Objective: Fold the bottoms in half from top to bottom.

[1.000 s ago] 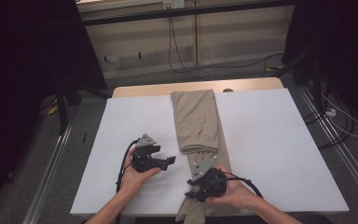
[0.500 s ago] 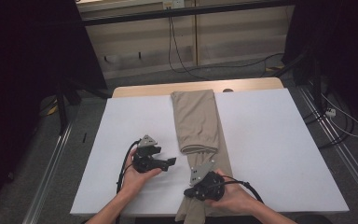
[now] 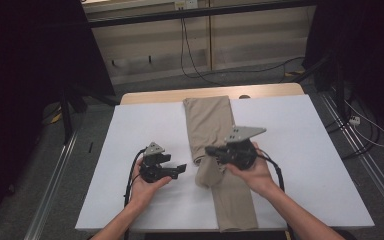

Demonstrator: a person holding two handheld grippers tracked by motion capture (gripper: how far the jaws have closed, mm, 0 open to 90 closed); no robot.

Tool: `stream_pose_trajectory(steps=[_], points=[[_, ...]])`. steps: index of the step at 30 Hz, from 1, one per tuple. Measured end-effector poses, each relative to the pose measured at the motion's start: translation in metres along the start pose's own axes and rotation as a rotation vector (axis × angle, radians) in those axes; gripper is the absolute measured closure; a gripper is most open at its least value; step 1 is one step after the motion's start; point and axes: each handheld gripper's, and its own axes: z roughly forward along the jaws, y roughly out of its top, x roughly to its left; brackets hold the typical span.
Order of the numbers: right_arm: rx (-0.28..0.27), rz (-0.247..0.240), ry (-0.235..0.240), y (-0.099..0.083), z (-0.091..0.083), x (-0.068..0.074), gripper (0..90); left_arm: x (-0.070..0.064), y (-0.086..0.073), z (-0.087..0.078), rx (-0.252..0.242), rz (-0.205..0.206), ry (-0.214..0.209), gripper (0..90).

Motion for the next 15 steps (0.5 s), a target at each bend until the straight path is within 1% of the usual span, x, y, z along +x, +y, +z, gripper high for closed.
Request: stream_pose_trajectory(steps=[1, 2, 3, 4, 5, 7, 8, 9, 10, 11, 12, 13, 14, 15], points=[[-0.022, 0.021, -0.015, 0.005, 0.0, -0.009, 90.0, -0.001, 0.0, 0.0, 0.002, 0.001, -0.005, 24.5], [-0.04, 0.043, -0.043, 0.008, 0.0, -0.018, 90.0, -0.002, 0.0, -0.001, 0.004, 0.0, -0.009, 26.1], [-0.045, 0.055, -0.071, 0.012, 0.001, -0.026, 90.0, -0.003, 0.0, -0.001, 0.008, 0.001, -0.018, 27.8], [-0.052, 0.07, -0.084, 0.015, 0.003, -0.034, 90.0, -0.005, 0.0, -0.001, 0.013, 0.0, -0.034, 28.9], [-0.057, 0.081, -0.105, 0.017, 0.005, -0.041, 90.0, -0.007, 0.0, 0.0, 0.02, 0.008, -0.045, 30.7], [-0.059, 0.089, -0.148, 0.02, 0.01, -0.053, 90.0, -0.013, 0.0, 0.001, 0.03, 0.019, -0.07, 33.2], [-0.067, 0.107, -0.169, 0.02, 0.012, -0.059, 90.0, -0.015, -0.001, 0.001, 0.039, 0.027, -0.081, 34.4], [-0.074, 0.13, -0.181, 0.02, 0.014, -0.066, 90.0, -0.019, -0.001, 0.002, 0.043, 0.035, -0.091, 35.6], [-0.072, 0.142, -0.196, 0.019, 0.018, -0.072, 90.0, -0.022, -0.002, 0.003, 0.05, 0.045, -0.099, 36.7], [-0.071, 0.152, -0.221, 0.017, 0.021, -0.078, 90.0, -0.025, -0.002, 0.004, 0.056, 0.055, -0.11, 37.8], [-0.066, 0.172, -0.227, 0.014, 0.025, -0.084, 90.0, -0.029, -0.003, 0.004, 0.065, 0.06, -0.127, 40.5], [-0.049, 0.184, -0.229, 0.009, 0.03, -0.09, 90.0, -0.033, -0.005, 0.005, 0.074, 0.066, -0.15, 43.7], [-0.03, 0.196, -0.227, 0.004, 0.034, -0.095, 90.0, -0.038, -0.006, 0.006, 0.087, 0.084, -0.169, 46.7], [-0.007, 0.208, -0.225, -0.001, 0.038, -0.099, 90.0, -0.043, -0.007, 0.007, 0.096, 0.094, -0.185, 48.9]])
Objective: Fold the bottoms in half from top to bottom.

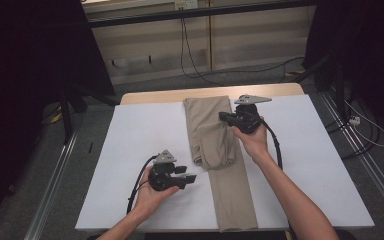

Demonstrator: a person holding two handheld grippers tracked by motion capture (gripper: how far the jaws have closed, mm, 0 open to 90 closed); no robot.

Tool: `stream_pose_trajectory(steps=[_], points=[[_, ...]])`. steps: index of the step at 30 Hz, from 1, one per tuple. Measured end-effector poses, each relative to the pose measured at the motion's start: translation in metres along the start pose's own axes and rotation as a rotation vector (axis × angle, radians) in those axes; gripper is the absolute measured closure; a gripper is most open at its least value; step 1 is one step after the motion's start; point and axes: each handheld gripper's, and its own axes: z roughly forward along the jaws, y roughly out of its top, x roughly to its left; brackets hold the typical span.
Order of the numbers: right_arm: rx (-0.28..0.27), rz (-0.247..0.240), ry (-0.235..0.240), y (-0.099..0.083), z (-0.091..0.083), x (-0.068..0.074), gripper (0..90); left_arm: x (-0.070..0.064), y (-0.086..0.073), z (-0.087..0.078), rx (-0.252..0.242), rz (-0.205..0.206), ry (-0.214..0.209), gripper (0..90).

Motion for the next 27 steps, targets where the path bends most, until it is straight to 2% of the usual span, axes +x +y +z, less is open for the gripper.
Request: stream_pose_trajectory(steps=[3, 4, 6, 9, 12, 13, 15, 17, 19, 20, 21, 23, 25, 26, 27], points=[[0.043, 0.028, -0.01, -0.013, 0.005, -0.009, 78.1, -0.017, -0.001, 0.005, 0.016, 0.049, -0.048, 53.9], [0.049, 0.031, -0.001, -0.018, 0.003, -0.01, 72.3, -0.021, -0.001, 0.006, 0.019, 0.062, -0.058, 55.0], [0.058, 0.025, -0.016, -0.023, -0.003, -0.008, 61.6, -0.031, -0.001, 0.009, 0.037, 0.101, -0.077, 54.8], [0.074, 0.012, -0.017, -0.033, -0.02, -0.005, 54.6, -0.048, -0.002, 0.017, 0.06, 0.144, -0.103, 54.3], [0.109, -0.014, -0.001, -0.046, -0.041, 0.002, 53.9, -0.066, -0.002, 0.023, 0.078, 0.178, -0.145, 54.0], [0.119, -0.019, 0.011, -0.052, -0.049, 0.005, 54.9, -0.072, -0.002, 0.025, 0.08, 0.195, -0.144, 53.9], [0.156, -0.047, 0.051, -0.066, -0.064, 0.014, 62.4, -0.081, -0.002, 0.028, 0.091, 0.23, -0.164, 52.4], [0.207, -0.06, 0.086, -0.084, -0.077, 0.025, 67.4, -0.089, -0.002, 0.033, 0.108, 0.268, -0.162, 49.5], [0.269, -0.092, 0.124, -0.101, -0.088, 0.038, 69.6, -0.093, -0.005, 0.036, 0.128, 0.322, -0.142, 49.3], [0.293, -0.104, 0.139, -0.109, -0.093, 0.045, 69.7, -0.096, -0.006, 0.037, 0.105, 0.337, -0.134, 48.8], [0.315, -0.122, 0.16, -0.115, -0.098, 0.051, 70.2, -0.097, -0.007, 0.036, 0.105, 0.363, -0.109, 51.9], [0.349, -0.151, 0.177, -0.128, -0.106, 0.063, 69.8, -0.099, -0.009, 0.035, 0.102, 0.371, -0.118, 62.6], [0.358, -0.202, 0.168, -0.137, -0.114, 0.075, 65.3, -0.101, -0.01, 0.033, 0.108, 0.379, -0.137, 81.7], [0.362, -0.218, 0.175, -0.139, -0.118, 0.079, 66.1, -0.101, -0.01, 0.033, 0.11, 0.378, -0.135, 87.4], [0.36, -0.221, 0.186, -0.14, -0.121, 0.081, 66.0, -0.1, -0.009, 0.033, 0.115, 0.376, -0.137, 89.4]])
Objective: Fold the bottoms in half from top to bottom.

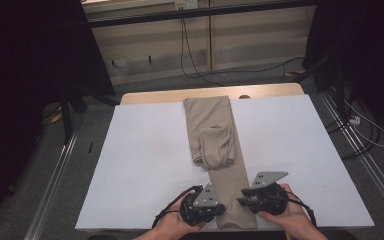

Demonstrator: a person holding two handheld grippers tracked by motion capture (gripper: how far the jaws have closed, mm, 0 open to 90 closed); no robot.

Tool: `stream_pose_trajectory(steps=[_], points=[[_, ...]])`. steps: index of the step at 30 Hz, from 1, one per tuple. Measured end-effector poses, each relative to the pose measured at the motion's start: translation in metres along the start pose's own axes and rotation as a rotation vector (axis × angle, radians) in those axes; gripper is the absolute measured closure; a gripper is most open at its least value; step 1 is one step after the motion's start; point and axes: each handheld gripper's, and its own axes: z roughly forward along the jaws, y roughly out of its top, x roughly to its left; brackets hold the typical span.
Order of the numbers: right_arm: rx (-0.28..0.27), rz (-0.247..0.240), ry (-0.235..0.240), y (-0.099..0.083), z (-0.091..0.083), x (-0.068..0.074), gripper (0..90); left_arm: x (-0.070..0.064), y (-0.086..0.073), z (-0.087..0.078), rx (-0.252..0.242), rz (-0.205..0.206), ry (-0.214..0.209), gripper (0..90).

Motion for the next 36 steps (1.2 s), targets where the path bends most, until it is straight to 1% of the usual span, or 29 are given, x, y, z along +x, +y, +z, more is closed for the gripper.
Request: stream_pose_trajectory(steps=[2, 4, 5, 6, 7, 8, 9, 11, 12, 14, 15, 16, 19, 21, 22, 23, 24, 25, 26, 27, 28, 29, 30, 31, 32, 33, 34, 35, 36], points=[[-0.001, -0.028, 0.021, -0.003, -0.002, 0.007, 64.8, 0.003, 0.001, -0.002, 0.018, -0.024, -0.012, 90.0], [0.008, -0.067, 0.007, -0.005, -0.001, 0.016, 58.2, 0.005, -0.002, -0.006, 0.025, -0.044, -0.015, 90.0], [0.014, -0.089, -0.002, -0.006, -0.001, 0.019, 60.1, 0.007, -0.003, -0.008, 0.022, -0.052, -0.015, 90.0], [0.013, -0.099, 0.001, -0.006, -0.001, 0.022, 67.0, 0.009, -0.005, -0.011, 0.025, -0.07, -0.019, 90.0], [0.009, -0.094, 0.012, -0.006, -0.001, 0.024, 71.6, 0.011, -0.008, -0.014, 0.017, -0.085, -0.02, 90.0], [0.007, -0.101, 0.019, -0.006, 0.0, 0.026, 81.4, 0.014, -0.009, -0.018, 0.007, -0.097, -0.023, 90.0], [0.014, -0.103, 0.043, -0.005, 0.001, 0.028, 90.0, 0.015, -0.011, -0.02, -0.004, -0.121, -0.026, 90.0], [0.016, -0.098, 0.033, -0.002, 0.003, 0.033, 90.0, 0.016, -0.014, -0.025, -0.003, -0.131, -0.028, 90.0], [0.02, -0.101, 0.033, -0.001, 0.004, 0.035, 90.0, 0.015, -0.014, -0.027, 0.002, -0.138, -0.011, 90.0], [0.017, -0.093, 0.056, 0.002, 0.006, 0.038, 90.0, 0.015, -0.018, -0.032, 0.007, -0.134, -0.024, 90.0], [0.02, -0.09, 0.074, 0.004, 0.008, 0.04, 90.0, 0.015, -0.02, -0.035, 0.003, -0.14, -0.025, 90.0], [0.018, -0.091, 0.095, 0.006, 0.009, 0.042, 90.0, 0.015, -0.023, -0.039, -0.007, -0.163, -0.032, 90.0], [-0.002, -0.09, 0.15, 0.011, 0.007, 0.051, 90.0, 0.013, -0.031, -0.049, -0.013, -0.165, -0.037, 90.0], [-0.002, -0.099, 0.162, 0.013, 0.008, 0.054, 90.0, 0.012, -0.036, -0.051, -0.009, -0.185, -0.036, 89.1], [0.006, -0.099, 0.165, 0.013, 0.01, 0.053, 90.0, 0.012, -0.037, -0.051, -0.008, -0.187, -0.041, 86.4], [0.018, -0.093, 0.165, 0.013, 0.012, 0.051, 89.2, 0.012, -0.037, -0.051, -0.004, -0.18, -0.035, 80.0], [0.017, -0.073, 0.162, 0.012, 0.012, 0.048, 81.2, 0.013, -0.036, -0.051, -0.009, -0.181, -0.016, 72.1], [0.006, -0.051, 0.149, 0.013, 0.012, 0.043, 76.3, 0.015, -0.035, -0.052, -0.015, -0.183, -0.005, 67.5], [-0.003, -0.034, 0.125, 0.015, 0.011, 0.038, 75.8, 0.02, -0.032, -0.052, -0.031, -0.187, 0.007, 67.5], [-0.019, -0.02, 0.093, 0.018, 0.009, 0.032, 75.7, 0.025, -0.029, -0.052, -0.056, -0.196, 0.034, 66.0], [-0.032, -0.012, 0.068, 0.021, 0.009, 0.024, 74.7, 0.032, -0.026, -0.053, -0.059, -0.182, 0.067, 63.6], [-0.046, -0.004, 0.041, 0.026, 0.009, 0.017, 74.6, 0.041, -0.023, -0.053, -0.071, -0.182, 0.103, 63.4], [-0.057, -0.003, 0.007, 0.031, 0.01, 0.008, 74.8, 0.05, -0.02, -0.052, -0.097, -0.204, 0.137, 62.3], [-0.059, -0.013, -0.025, 0.037, 0.013, 0.001, 75.8, 0.061, -0.018, -0.052, -0.091, -0.222, 0.157, 61.4], [-0.059, -0.006, -0.036, 0.042, 0.018, -0.007, 76.5, 0.07, -0.016, -0.05, -0.096, -0.25, 0.167, 60.9], [-0.066, 0.018, -0.043, 0.048, 0.023, -0.014, 76.5, 0.078, -0.014, -0.048, -0.096, -0.254, 0.186, 60.8], [-0.07, 0.018, -0.044, 0.053, 0.028, -0.02, 76.5, 0.085, -0.012, -0.046, -0.088, -0.258, 0.198, 59.6], [-0.056, 0.003, -0.061, 0.058, 0.034, -0.023, 76.5, 0.091, -0.01, -0.045, -0.087, -0.268, 0.216, 57.6], [-0.041, -0.004, -0.093, 0.062, 0.04, -0.027, 76.5, 0.095, -0.009, -0.042, -0.086, -0.279, 0.223, 55.2]])
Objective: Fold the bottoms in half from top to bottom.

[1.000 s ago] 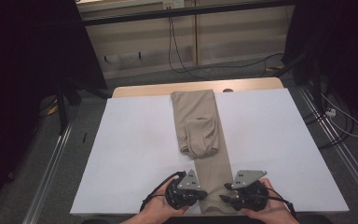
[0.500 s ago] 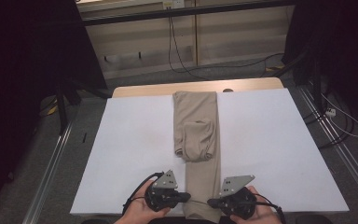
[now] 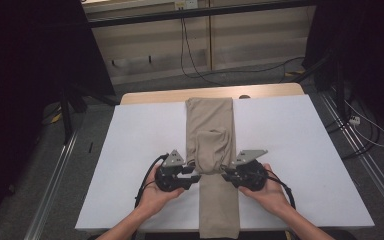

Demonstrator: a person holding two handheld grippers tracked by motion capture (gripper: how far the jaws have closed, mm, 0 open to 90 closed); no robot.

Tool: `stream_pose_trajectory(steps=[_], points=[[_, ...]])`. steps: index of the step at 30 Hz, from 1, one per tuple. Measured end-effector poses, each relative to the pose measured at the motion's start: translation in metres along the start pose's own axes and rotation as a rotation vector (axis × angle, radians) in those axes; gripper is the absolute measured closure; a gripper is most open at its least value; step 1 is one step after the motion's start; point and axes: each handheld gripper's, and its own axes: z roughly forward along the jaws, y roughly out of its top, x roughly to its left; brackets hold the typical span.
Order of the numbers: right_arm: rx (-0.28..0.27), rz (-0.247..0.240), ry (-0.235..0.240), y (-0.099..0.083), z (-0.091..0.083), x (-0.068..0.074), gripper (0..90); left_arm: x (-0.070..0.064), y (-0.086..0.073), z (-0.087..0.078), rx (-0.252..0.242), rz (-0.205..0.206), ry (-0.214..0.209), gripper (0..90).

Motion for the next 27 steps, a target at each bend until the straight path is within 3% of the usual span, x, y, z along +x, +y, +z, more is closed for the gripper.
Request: stream_pose_trajectory(steps=[2, 4, 6, 7, 9, 11, 19, 23, 27], points=[[0.004, 0.028, 0.012, 0.005, 0.012, -0.006, 76.5, 0.004, 0.002, 0.006, 0.001, 0.003, 0.012, 54.2], [0.009, 0.023, -0.005, 0.008, 0.02, -0.007, 76.9, 0.008, 0.003, 0.011, 0.005, -0.013, 0.006, 53.9], [0.003, 0.024, -0.002, 0.01, 0.024, -0.007, 84.2, 0.009, 0.002, 0.016, 0.016, -0.021, 0.009, 55.4], [-0.002, 0.016, -0.018, 0.011, 0.025, -0.007, 88.9, 0.01, 0.002, 0.018, 0.021, -0.022, 0.01, 60.8], [-0.015, 0.037, -0.014, 0.01, 0.022, -0.009, 90.0, 0.011, 0.002, 0.018, 0.021, -0.048, -0.003, 77.8], [-0.039, 0.039, -0.018, 0.009, 0.014, -0.011, 90.0, 0.012, 0.003, 0.016, 0.016, -0.06, -0.01, 87.7], [-0.126, 0.1, -0.011, 0.004, -0.02, -0.031, 90.0, 0.011, 0.021, 0.01, -0.074, -0.105, -0.066, 89.1], [-0.119, 0.111, 0.0, -0.007, -0.027, -0.035, 90.0, 0.006, 0.016, 0.013, -0.049, -0.094, -0.09, 89.1], [-0.077, 0.098, 0.028, -0.018, -0.023, -0.029, 89.9, -0.004, 0.004, 0.017, 0.003, -0.043, -0.074, 89.0]])
